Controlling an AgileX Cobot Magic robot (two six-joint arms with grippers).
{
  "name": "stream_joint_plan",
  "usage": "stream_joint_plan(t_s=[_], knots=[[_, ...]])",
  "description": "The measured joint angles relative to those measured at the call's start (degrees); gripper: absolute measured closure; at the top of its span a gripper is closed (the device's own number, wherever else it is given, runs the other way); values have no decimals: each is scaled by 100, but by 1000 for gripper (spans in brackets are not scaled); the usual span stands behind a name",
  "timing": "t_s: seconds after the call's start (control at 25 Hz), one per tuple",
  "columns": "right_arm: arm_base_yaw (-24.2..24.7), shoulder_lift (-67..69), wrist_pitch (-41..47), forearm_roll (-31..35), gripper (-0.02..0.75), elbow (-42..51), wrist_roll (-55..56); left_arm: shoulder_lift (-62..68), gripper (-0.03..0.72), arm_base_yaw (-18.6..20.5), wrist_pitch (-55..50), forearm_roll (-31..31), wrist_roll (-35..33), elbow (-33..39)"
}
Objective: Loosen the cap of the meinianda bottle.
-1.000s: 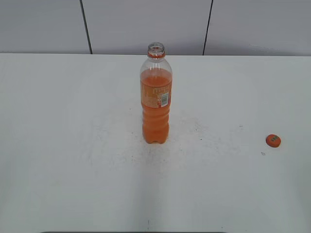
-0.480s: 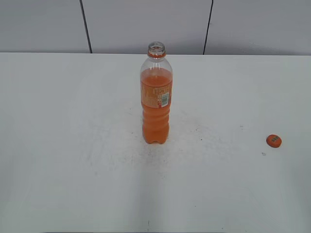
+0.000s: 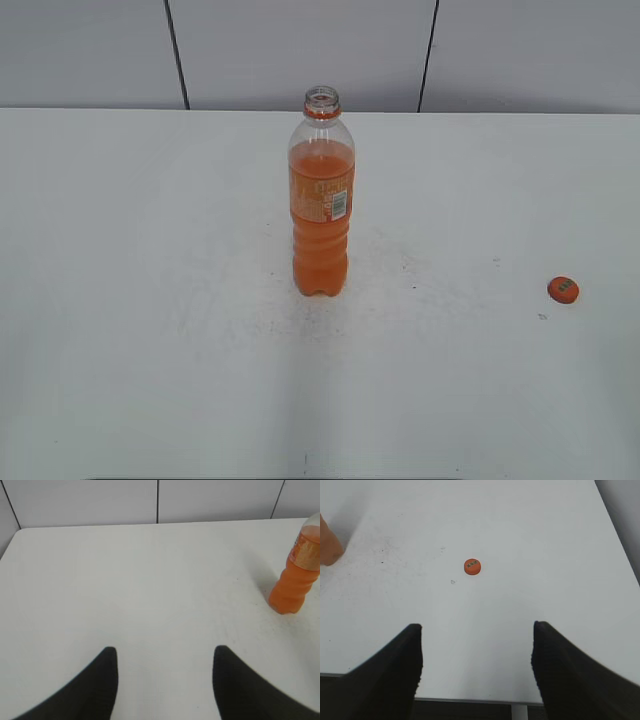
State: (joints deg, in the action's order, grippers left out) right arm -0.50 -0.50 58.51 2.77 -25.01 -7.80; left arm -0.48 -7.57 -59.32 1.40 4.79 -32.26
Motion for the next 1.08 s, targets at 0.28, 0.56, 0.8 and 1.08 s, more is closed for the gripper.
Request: stream_joint_plan(t_s=[0.28,0.56,0.8,1.08], knots=[[0,0,0,-146,226,0,-6,0,305,0,0,31,0,0],[0,0,-1,-176,226,0,-6,0,305,0,0,32,-6,0],[0,0,-6,-184,226,0,-6,0,305,0,0,37,-6,0],[0,0,-6,-189,226,0,-6,0,305,0,0,37,-6,0]])
